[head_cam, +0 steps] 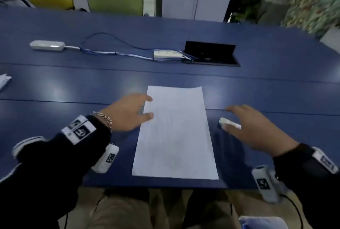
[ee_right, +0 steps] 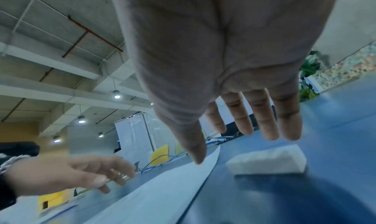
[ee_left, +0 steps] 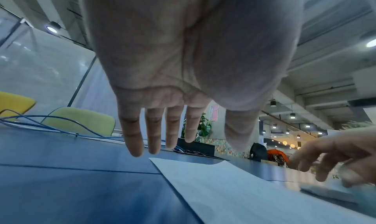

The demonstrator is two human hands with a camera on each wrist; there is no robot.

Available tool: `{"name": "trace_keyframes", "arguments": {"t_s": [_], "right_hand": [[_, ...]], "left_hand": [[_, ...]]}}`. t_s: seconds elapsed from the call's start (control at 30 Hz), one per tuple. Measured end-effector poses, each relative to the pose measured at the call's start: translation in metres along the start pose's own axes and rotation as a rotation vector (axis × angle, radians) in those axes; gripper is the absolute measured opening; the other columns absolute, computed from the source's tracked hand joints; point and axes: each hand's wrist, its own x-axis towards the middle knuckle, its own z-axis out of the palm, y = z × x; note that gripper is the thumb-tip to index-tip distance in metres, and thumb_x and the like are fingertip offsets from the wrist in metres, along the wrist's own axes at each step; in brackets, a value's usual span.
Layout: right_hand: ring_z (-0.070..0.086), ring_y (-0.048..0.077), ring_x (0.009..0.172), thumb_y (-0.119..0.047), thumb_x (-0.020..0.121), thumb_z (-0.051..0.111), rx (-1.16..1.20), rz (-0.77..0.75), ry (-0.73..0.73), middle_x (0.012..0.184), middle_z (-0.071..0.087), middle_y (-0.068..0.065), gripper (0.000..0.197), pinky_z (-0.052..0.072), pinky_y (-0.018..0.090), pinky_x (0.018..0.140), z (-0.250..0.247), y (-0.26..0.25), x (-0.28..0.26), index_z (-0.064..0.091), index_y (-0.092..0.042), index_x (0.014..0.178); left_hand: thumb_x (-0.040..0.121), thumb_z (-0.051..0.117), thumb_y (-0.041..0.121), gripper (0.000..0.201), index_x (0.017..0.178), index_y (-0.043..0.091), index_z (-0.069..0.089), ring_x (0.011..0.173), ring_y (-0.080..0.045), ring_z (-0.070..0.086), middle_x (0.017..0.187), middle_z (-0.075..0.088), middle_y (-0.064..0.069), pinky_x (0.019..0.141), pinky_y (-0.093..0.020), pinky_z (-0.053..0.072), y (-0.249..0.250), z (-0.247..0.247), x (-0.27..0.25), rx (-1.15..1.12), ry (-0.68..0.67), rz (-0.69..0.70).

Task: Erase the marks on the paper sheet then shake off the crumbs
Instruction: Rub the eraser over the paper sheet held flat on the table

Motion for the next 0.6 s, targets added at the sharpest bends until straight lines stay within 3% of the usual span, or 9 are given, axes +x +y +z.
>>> {"name": "trace_keyframes", "arguments": {"t_s": [0.07, 0.13, 0.23, 0.3, 0.37, 0.43, 0.5, 0.6], "right_hand": [[0.046, 0.021, 0.132, -0.049, 0.096, 0.06, -0.066, 0.018, -0.089, 0.146, 0.046, -0.002, 0.065, 0.037, 0.028, 0.102, 0.011, 0.0, 0.002, 0.035, -0.028, 0.152], [0.05, 0.023, 0.129, -0.047, 0.094, 0.061, -0.147, -0.002, -0.123, 0.143, 0.052, -0.002, 0.063, 0.042, 0.034, 0.104, 0.025, 0.008, 0.006, 0.04, -0.025, 0.15], [0.059, 0.023, 0.108, -0.039, 0.095, 0.061, -0.166, 0.016, -0.061, 0.114, 0.063, -0.004, 0.032, 0.049, 0.038, 0.091, 0.029, 0.015, 0.016, 0.061, -0.023, 0.123], [0.058, 0.016, 0.09, -0.037, 0.096, 0.06, -0.188, 0.025, -0.075, 0.098, 0.062, -0.007, 0.013, 0.05, 0.038, 0.081, 0.026, 0.014, 0.021, 0.061, -0.026, 0.103], [0.056, 0.011, 0.082, -0.038, 0.096, 0.06, -0.166, 0.03, -0.082, 0.089, 0.06, -0.012, 0.01, 0.051, 0.036, 0.076, 0.02, 0.008, 0.024, 0.06, -0.028, 0.095], [0.056, 0.008, 0.079, -0.038, 0.096, 0.061, -0.099, -0.009, -0.022, 0.085, 0.058, -0.015, 0.007, 0.051, 0.036, 0.074, 0.01, -0.006, 0.024, 0.061, -0.032, 0.093], [0.057, 0.008, 0.083, -0.035, 0.094, 0.061, -0.03, -0.095, 0.003, 0.093, 0.057, -0.018, 0.007, 0.05, 0.034, 0.077, 0.005, -0.035, 0.018, 0.062, -0.037, 0.101], [0.058, 0.007, 0.087, -0.039, 0.093, 0.056, -0.01, -0.253, -0.154, 0.106, 0.05, -0.02, 0.019, 0.049, 0.028, 0.077, 0.016, -0.077, 0.004, 0.056, -0.04, 0.112]], "left_hand": [[0.098, 0.062, 0.054, 0.075, 0.16, 0.022, 0.035, 0.138, -0.018, 0.048, 0.157, 0.043, 0.003, 0.115, -0.033, 0.036, -0.001, 0.004, 0.01, 0.042, -0.149, -0.053], [0.099, 0.06, 0.057, 0.085, 0.165, 0.019, 0.022, 0.15, -0.022, 0.037, 0.168, 0.03, 0.001, 0.122, -0.038, 0.03, -0.004, 0.006, 0.024, 0.134, -0.247, -0.096], [0.102, 0.055, 0.056, 0.088, 0.167, 0.016, 0.013, 0.157, -0.027, 0.024, 0.173, 0.019, -0.001, 0.121, -0.044, 0.027, -0.005, 0.004, 0.042, 0.327, -0.275, -0.103], [0.104, 0.051, 0.053, 0.088, 0.168, 0.018, 0.002, 0.161, -0.024, 0.012, 0.176, 0.004, 0.001, 0.124, -0.048, 0.022, -0.008, 0.01, 0.049, 0.37, -0.329, -0.084], [0.105, 0.049, 0.052, 0.088, 0.168, 0.021, -0.004, 0.162, -0.021, 0.001, 0.176, -0.004, 0.005, 0.126, -0.05, 0.015, -0.012, 0.015, 0.053, 0.352, -0.411, -0.073], [0.104, 0.049, 0.054, 0.087, 0.168, 0.02, 0.0, 0.162, -0.021, 0.005, 0.176, 0.005, 0.003, 0.126, -0.048, 0.014, -0.014, 0.014, 0.056, 0.331, -0.425, -0.049], [0.1, 0.052, 0.06, 0.089, 0.167, 0.018, 0.01, 0.156, -0.023, 0.022, 0.169, 0.027, 0.0, 0.125, -0.046, 0.019, -0.014, 0.012, 0.053, 0.372, -0.37, -0.01], [0.096, 0.047, 0.073, 0.091, 0.163, 0.016, 0.023, 0.135, -0.025, 0.044, 0.144, 0.041, -0.004, 0.12, -0.045, 0.029, -0.008, 0.017, 0.036, 0.469, -0.331, 0.017]]}}
